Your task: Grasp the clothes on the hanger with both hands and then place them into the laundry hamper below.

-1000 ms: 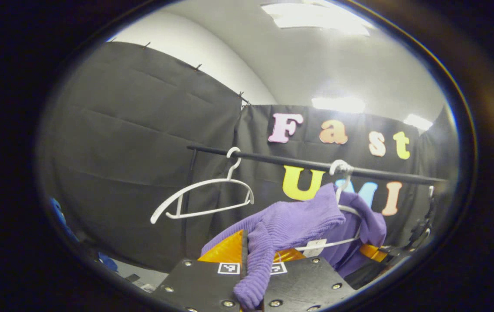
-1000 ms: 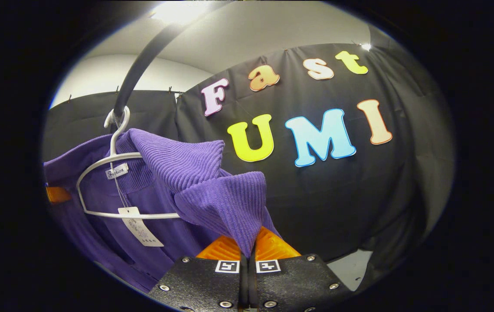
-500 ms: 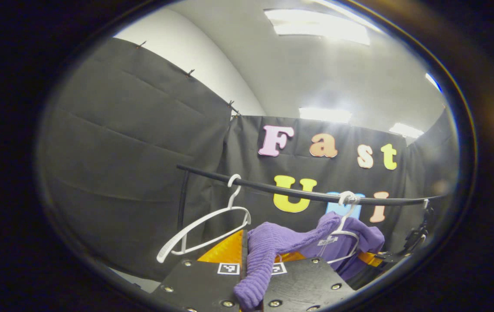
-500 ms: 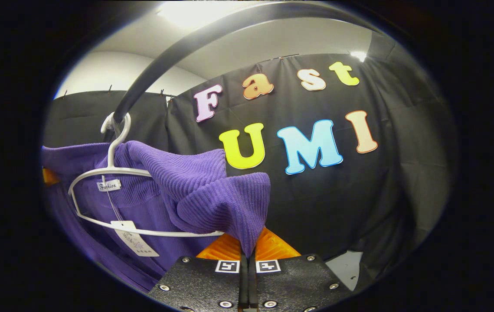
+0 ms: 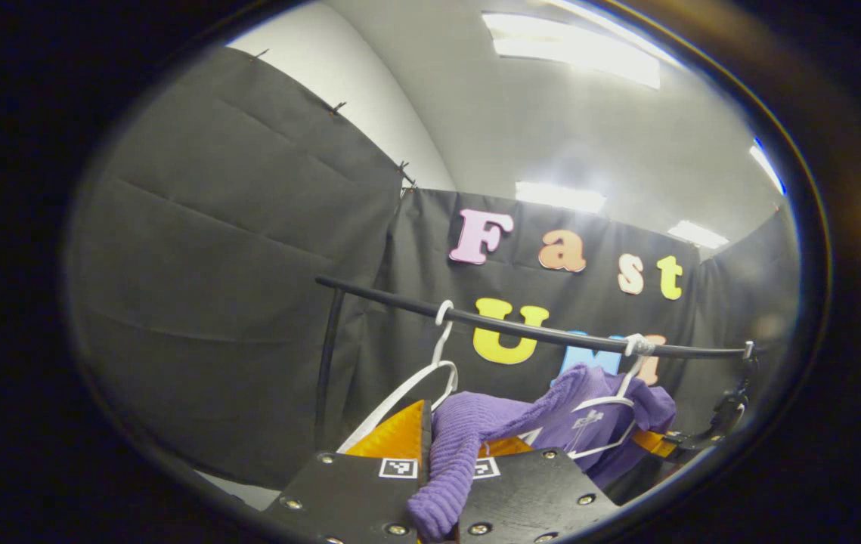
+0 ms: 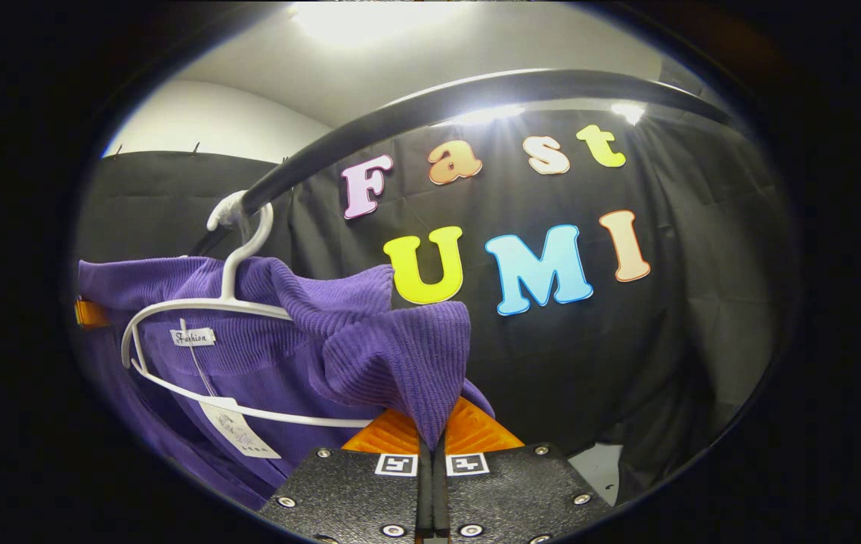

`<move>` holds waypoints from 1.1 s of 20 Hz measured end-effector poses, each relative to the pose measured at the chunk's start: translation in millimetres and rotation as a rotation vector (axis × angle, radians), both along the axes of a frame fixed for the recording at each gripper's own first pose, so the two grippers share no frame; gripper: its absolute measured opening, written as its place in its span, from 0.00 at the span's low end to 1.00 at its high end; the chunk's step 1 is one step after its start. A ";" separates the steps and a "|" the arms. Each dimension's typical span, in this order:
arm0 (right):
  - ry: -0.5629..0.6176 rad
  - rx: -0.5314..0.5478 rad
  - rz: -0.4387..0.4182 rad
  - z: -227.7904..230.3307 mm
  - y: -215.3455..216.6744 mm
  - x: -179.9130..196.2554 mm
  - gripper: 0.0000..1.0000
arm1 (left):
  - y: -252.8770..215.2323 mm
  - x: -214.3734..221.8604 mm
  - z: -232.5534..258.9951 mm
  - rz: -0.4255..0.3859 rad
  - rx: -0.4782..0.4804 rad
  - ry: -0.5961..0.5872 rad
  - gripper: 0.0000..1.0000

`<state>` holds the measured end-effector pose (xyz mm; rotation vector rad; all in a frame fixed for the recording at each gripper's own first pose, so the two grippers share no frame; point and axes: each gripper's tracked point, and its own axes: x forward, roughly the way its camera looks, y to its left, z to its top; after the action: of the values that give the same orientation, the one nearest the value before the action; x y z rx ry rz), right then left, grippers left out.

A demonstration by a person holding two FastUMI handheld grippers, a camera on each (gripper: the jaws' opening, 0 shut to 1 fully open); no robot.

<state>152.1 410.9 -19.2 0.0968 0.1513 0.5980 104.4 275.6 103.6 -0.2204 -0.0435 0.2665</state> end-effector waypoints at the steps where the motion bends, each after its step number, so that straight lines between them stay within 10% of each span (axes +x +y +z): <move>1: -0.007 0.001 -0.003 3.9 2.6 -1.5 0.00 | 4.0 1.8 -5.0 -0.009 -0.002 0.008 0.00; 22: -0.093 -0.036 -0.128 18.8 -38.8 39.2 0.00 | -24.3 39.0 -134.6 -0.100 -0.080 0.113 0.00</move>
<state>191.3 372.1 -0.4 0.0432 0.0654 0.4707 143.5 251.3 -31.0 -0.2858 0.0899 0.1810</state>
